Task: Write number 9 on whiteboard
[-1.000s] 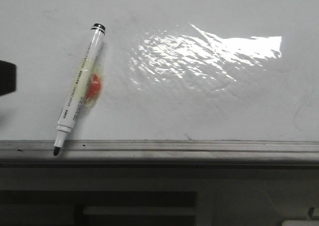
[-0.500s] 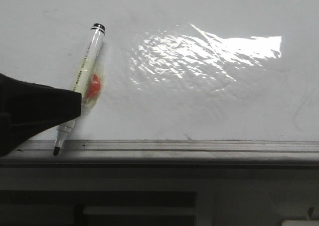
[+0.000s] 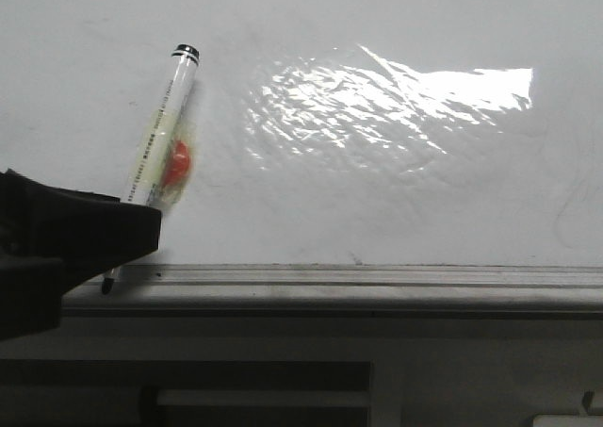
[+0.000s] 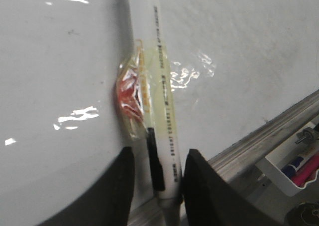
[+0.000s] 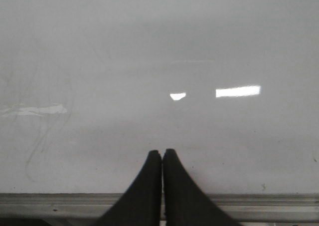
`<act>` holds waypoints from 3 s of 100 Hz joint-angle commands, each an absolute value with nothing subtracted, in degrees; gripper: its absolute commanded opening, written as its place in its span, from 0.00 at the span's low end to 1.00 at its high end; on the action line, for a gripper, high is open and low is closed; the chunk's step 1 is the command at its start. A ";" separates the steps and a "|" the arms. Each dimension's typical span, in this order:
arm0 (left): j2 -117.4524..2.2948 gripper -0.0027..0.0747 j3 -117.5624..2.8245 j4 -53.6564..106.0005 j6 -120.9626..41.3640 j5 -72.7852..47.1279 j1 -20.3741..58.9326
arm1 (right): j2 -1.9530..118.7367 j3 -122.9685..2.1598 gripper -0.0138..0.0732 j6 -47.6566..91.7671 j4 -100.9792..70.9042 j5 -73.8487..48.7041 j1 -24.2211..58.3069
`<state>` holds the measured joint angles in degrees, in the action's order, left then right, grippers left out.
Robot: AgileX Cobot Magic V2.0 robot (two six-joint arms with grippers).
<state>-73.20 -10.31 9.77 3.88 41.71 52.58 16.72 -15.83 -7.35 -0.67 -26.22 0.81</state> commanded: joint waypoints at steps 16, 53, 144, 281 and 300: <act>-73.57 0.09 -11.70 10.29 4.85 45.83 53.18 | 17.64 -17.82 0.10 -7.20 -0.61 -22.38 3.18; -72.45 0.01 -11.70 0.00 7.20 47.58 53.18 | 19.68 -20.66 0.10 -4.45 -0.71 -27.72 14.09; -68.65 0.01 -14.69 -24.89 6.59 47.97 53.18 | 53.13 -48.72 0.63 4.00 -6.03 -29.18 51.51; -46.91 0.40 -12.11 -9.79 6.69 38.16 50.67 | 54.51 -55.69 0.09 -0.61 -4.92 -27.16 36.21; -46.91 0.40 -11.99 -9.79 6.69 37.99 50.67 | 58.24 -60.90 0.09 -0.61 -4.92 -31.78 31.70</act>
